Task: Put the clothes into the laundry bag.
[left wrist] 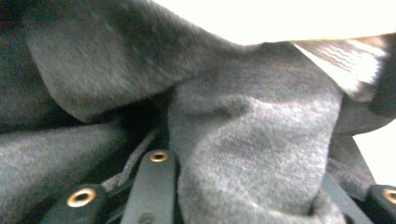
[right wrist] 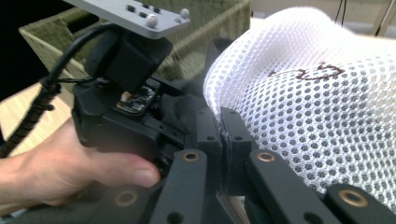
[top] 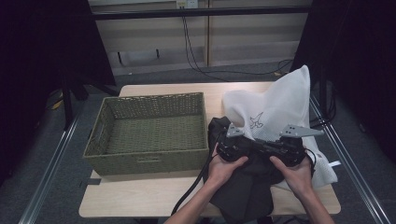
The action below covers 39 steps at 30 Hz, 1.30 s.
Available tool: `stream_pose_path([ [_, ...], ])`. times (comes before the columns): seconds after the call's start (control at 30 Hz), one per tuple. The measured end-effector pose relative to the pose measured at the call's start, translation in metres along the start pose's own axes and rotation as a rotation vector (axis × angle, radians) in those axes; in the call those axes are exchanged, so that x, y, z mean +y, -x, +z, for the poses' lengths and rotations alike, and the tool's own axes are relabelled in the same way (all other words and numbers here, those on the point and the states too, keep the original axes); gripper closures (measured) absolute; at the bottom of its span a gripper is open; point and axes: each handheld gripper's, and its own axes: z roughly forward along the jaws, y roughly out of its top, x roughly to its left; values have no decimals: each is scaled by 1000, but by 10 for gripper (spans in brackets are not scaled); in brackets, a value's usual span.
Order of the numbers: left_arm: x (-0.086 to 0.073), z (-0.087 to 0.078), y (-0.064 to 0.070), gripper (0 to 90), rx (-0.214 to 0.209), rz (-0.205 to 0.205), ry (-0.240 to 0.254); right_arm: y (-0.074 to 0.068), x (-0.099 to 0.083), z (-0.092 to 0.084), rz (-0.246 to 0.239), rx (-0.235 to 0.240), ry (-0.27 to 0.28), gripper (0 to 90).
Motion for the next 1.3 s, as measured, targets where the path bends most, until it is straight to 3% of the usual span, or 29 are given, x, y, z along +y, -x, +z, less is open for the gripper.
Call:
stream_pose_path([
  [0.13,-1,-3,-1,499,-46,3,-2,7,-8,0,11,-20,-8,882],
  [0.27,-3,-15,2,361,-68,49,-5,10,-11,-1,-1,-36,-20,882],
  [0.33,-6,-24,3,319,-107,70,0,12,-13,-1,7,-37,-24,881],
  [0.37,-6,-29,5,307,-88,90,-6,12,-13,-1,7,-34,-25,882],
  [0.43,-8,-38,12,271,-79,84,5,12,-13,0,9,-33,-24,881],
  [0.5,-8,-43,16,246,-52,120,9,13,-13,0,9,-32,-25,881],
  [0.57,-7,-47,15,235,-72,136,5,15,-13,0,16,-31,-23,882],
  [0.63,-10,-54,13,231,-85,125,30,16,-13,-1,17,-31,-17,882],
  [0.7,-12,-64,11,231,-125,116,58,17,-13,-2,20,-35,-19,882],
  [0.77,-15,-75,13,231,-102,171,63,20,-13,-2,24,-34,-15,882],
  [0.8,-17,-82,13,235,-112,191,60,21,-13,-2,27,-35,-15,882],
  [0.9,-26,-98,14,335,-161,240,72,22,-13,-2,26,-39,-15,882],
  [1.0,-39,-111,7,439,-263,209,66,22,-12,-2,26,-39,-13,882],
  [1.03,-44,-114,6,447,-257,221,62,22,-12,-2,25,-39,-12,882],
  [1.07,-49,-116,6,457,-239,231,62,23,-12,-2,28,-39,-12,882],
  [1.13,-59,-115,2,453,-276,214,42,24,-12,-1,30,-40,-12,881],
  [1.17,-65,-113,3,454,-288,222,40,24,-12,-1,33,-40,-12,881],
  [1.23,-74,-107,5,441,-299,265,-18,25,-12,-1,30,-41,-10,882],
  [1.3,-80,-101,6,371,-327,284,-43,26,-12,-1,31,-42,-12,881],
])
